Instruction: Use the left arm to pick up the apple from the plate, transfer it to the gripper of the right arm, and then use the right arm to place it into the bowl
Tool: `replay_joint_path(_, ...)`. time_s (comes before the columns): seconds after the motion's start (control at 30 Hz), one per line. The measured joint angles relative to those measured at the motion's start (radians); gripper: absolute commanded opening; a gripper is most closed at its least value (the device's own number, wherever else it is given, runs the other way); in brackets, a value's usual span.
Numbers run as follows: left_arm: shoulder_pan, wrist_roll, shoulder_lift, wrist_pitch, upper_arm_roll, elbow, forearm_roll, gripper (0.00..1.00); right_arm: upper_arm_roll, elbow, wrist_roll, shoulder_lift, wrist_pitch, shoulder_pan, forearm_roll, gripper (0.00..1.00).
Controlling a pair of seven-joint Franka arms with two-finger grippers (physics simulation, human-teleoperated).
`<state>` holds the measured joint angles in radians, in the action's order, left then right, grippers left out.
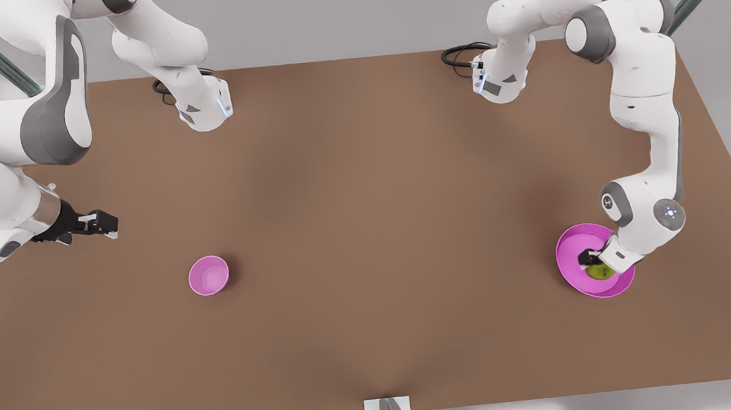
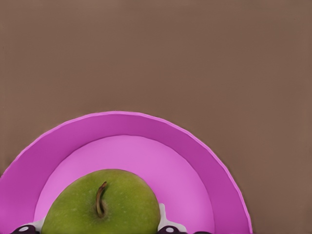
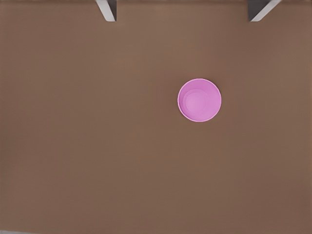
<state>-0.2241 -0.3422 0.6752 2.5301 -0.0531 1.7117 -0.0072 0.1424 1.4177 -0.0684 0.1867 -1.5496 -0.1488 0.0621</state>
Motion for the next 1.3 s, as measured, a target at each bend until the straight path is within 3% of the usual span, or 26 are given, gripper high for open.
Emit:
replay_joint_path(0.1,-0.002,0.015,-0.045,-0.121,-0.12,-0.201,0.0,0.74,0.0,0.0,-0.002,0.0,0.0,0.0,0.0,1.0)
replay_joint_path(0.2,0.012,0.037,-0.059,-0.23,-0.306,-0.268,-0.109,0.75,0.0,0.0,-0.003,0.0,0.0,0.0,0.0,1.0)
replay_joint_path(0.27,0.089,0.05,-0.038,-0.263,-0.359,-0.3,-0.177,0.76,0.0,0.0,-0.004,0.0,0.0,0.001,0.0,1.0)
replay_joint_path(0.4,0.202,0.041,0.078,-0.221,-0.484,-0.365,-0.347,0.77,0.001,0.0,-0.004,0.0,0.0,0.003,-0.001,1.0)
replay_joint_path(0.43,0.229,0.027,0.11,-0.187,-0.526,-0.382,-0.377,0.82,0.002,0.0,-0.005,0.0,0.0,0.003,-0.001,1.0)
replay_joint_path(0.57,0.267,-0.098,0.23,-0.065,-0.735,-0.464,-0.626,0.83,0.002,0.001,-0.004,0.005,0.002,0.003,-0.073,1.0)
replay_joint_path(0.7,0.34,-0.337,0.34,0.005,-0.765,-0.527,-0.984,0.83,0.001,0.002,-0.002,0.102,-0.014,-0.009,-0.368,1.0)
replay_joint_path(0.8,0.37,-0.546,0.417,0.034,-0.768,-0.572,-1.139,0.83,0.023,0.006,-0.003,0.21,-0.066,0.005,-0.568,1.0)
replay_joint_path(1.1,0.451,-1.101,0.503,0.068,-0.777,-0.682,-1.368,0.83,0.137,0.026,-0.016,0.391,-0.289,0.035,-0.916,1.0)
replay_joint_path(1.3,0.46,-1.418,0.507,0.073,-0.784,-0.691,-1.452,0.83,0.156,0.056,-0.076,0.454,-0.424,0.074,-1.049,1.0)
